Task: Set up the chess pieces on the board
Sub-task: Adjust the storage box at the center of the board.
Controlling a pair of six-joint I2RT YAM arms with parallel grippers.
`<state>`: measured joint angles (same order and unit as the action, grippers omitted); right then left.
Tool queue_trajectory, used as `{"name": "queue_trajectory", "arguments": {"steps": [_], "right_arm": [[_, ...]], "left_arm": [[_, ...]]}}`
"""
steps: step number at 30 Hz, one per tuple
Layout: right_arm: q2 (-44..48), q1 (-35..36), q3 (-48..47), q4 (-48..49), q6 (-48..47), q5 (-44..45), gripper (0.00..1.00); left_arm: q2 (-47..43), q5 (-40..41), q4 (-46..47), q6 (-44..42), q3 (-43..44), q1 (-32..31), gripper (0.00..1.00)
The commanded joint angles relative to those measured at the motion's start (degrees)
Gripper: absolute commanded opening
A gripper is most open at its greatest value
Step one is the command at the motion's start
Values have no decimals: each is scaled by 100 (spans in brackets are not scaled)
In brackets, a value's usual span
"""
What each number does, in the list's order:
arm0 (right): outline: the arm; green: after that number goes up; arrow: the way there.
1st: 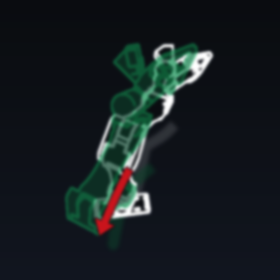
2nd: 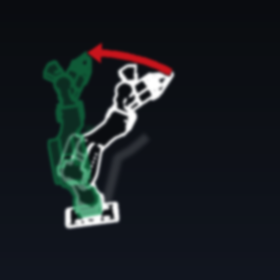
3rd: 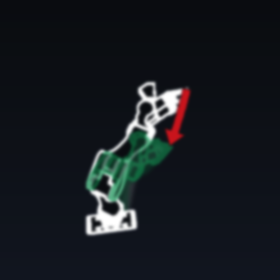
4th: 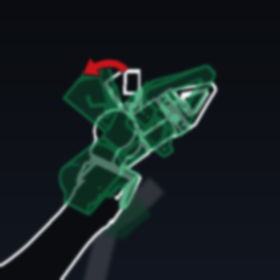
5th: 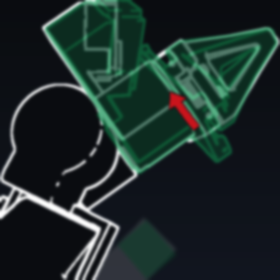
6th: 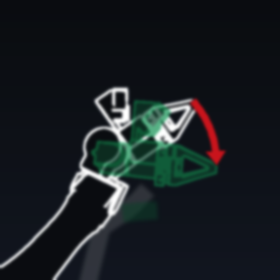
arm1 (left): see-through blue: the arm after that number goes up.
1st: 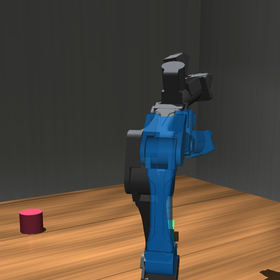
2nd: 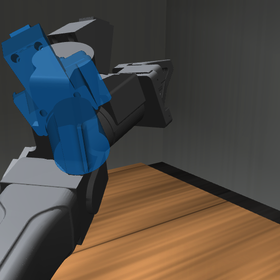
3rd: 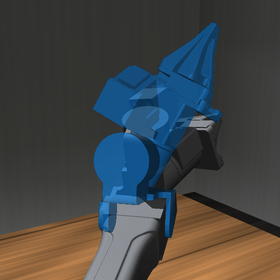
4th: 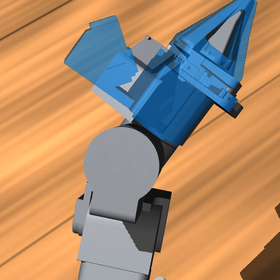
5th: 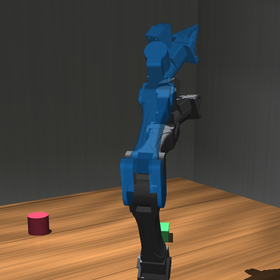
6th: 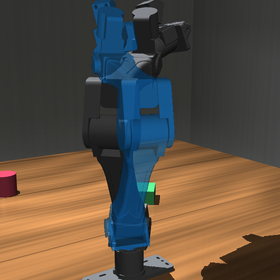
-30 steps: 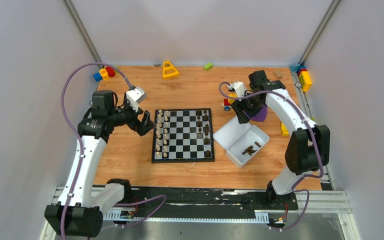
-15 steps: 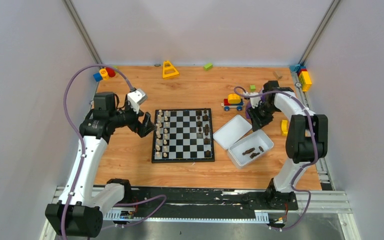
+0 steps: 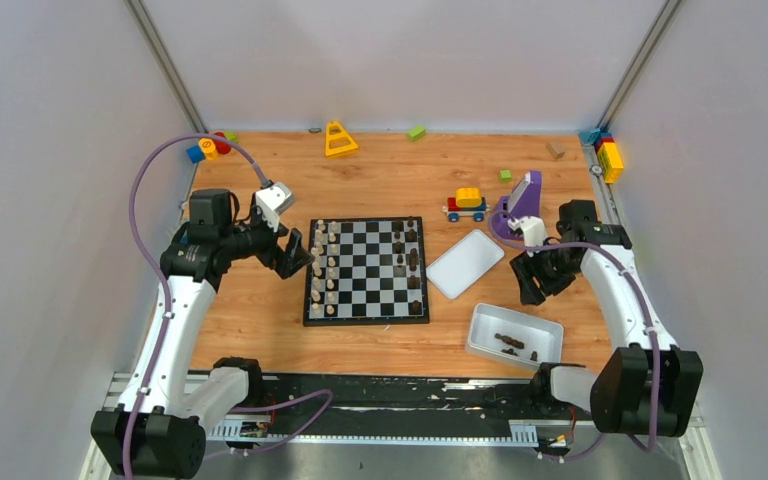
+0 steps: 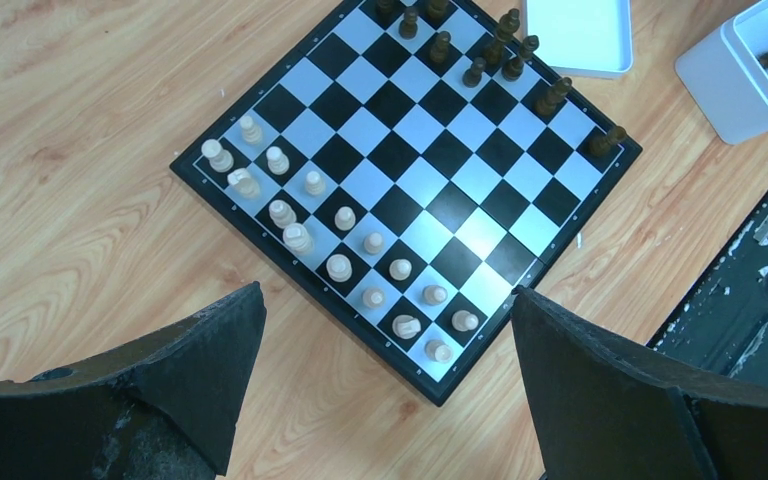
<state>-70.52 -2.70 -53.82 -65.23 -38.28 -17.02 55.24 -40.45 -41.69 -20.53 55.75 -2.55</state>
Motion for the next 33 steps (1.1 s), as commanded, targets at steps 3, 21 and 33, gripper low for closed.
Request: {"name": "queue_trajectory", "arguments": {"steps": [3, 21, 33], "right_arm": [[168, 228, -387, -33, -208, -1095, 61], [-845, 1393, 179, 1019, 187, -696, 55], [-1450, 1400, -284, 1551, 1216, 68, 16]], "left_arm": [[-63, 80, 190, -162, -3, 39, 100], [-30, 141, 210, -169, 3, 35, 100], [-20, 103, 242, -142, 15, 35, 100]]}}
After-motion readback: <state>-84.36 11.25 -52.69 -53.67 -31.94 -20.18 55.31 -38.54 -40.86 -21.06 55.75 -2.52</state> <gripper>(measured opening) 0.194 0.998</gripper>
